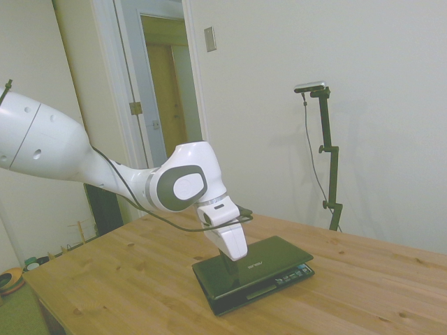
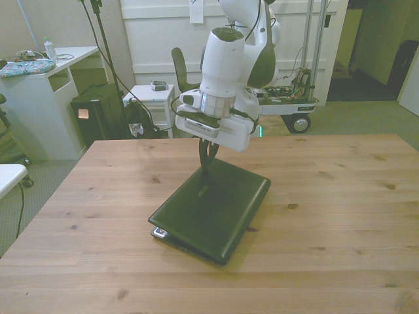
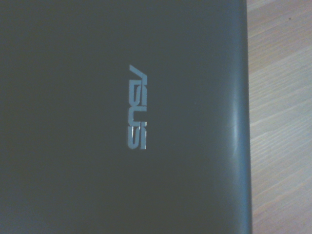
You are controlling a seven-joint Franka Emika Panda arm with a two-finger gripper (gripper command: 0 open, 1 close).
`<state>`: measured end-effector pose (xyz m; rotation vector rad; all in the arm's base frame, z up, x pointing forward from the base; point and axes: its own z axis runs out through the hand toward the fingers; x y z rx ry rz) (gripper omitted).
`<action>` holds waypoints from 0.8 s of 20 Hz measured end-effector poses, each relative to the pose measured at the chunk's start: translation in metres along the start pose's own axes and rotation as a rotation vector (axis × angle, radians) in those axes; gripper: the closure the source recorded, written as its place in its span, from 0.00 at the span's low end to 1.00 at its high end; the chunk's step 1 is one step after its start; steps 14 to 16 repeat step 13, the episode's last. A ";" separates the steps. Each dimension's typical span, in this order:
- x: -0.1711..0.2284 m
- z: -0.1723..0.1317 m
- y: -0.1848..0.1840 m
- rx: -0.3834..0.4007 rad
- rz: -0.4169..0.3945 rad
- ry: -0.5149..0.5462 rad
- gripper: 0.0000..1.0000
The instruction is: Close the laptop
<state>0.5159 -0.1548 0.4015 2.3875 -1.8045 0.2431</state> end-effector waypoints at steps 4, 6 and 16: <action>0.000 0.019 -0.004 -0.010 -0.004 -0.002 1.00; -0.002 0.011 -0.009 0.010 -0.007 0.003 1.00; -0.037 -0.143 -0.026 0.192 -0.034 0.008 1.00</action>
